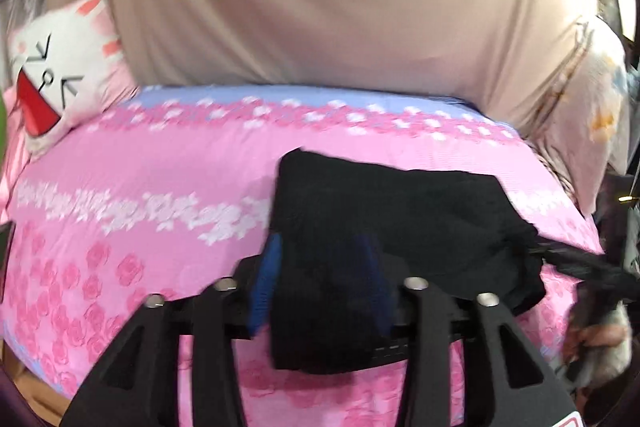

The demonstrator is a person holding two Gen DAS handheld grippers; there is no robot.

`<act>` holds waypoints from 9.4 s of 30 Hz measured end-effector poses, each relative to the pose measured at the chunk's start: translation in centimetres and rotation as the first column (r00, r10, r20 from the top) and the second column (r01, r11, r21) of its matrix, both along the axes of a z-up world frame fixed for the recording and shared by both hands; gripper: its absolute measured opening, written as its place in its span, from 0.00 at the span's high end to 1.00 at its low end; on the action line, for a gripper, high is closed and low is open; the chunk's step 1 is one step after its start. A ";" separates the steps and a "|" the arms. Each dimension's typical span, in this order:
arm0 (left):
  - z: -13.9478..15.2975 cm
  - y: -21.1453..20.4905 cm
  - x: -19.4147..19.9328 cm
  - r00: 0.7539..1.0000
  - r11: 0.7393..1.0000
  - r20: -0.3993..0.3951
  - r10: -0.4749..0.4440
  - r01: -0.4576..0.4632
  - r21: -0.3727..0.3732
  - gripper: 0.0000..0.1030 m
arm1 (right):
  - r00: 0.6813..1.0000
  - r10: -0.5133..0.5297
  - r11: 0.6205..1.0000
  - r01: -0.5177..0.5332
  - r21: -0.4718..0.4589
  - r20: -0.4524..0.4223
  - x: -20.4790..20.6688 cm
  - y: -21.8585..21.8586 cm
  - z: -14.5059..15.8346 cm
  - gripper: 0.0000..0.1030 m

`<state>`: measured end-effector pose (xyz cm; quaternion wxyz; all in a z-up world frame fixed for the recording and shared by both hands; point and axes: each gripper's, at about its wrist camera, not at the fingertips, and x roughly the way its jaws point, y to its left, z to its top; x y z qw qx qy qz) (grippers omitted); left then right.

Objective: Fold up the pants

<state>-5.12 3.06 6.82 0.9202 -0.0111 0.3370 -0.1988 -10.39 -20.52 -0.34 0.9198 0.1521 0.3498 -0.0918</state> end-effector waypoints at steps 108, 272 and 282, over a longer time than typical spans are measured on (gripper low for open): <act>1.8 -16.6 0.1 0.891 0.892 -0.097 -0.443 0.449 0.050 0.74 | 0.980 -0.089 0.981 0.056 0.185 0.176 -6.7 -8.2 3.0 0.48; -1.7 -0.8 -1.6 0.979 0.983 -0.128 -0.159 0.144 -0.115 0.65 | 0.990 0.034 0.999 -0.039 0.038 0.137 -8.2 4.8 5.7 0.62; 13.2 2.2 -5.4 0.954 0.965 0.233 -0.190 0.225 -0.137 0.64 | 0.882 0.174 0.976 -0.094 -0.199 0.438 -12.2 8.9 20.4 0.62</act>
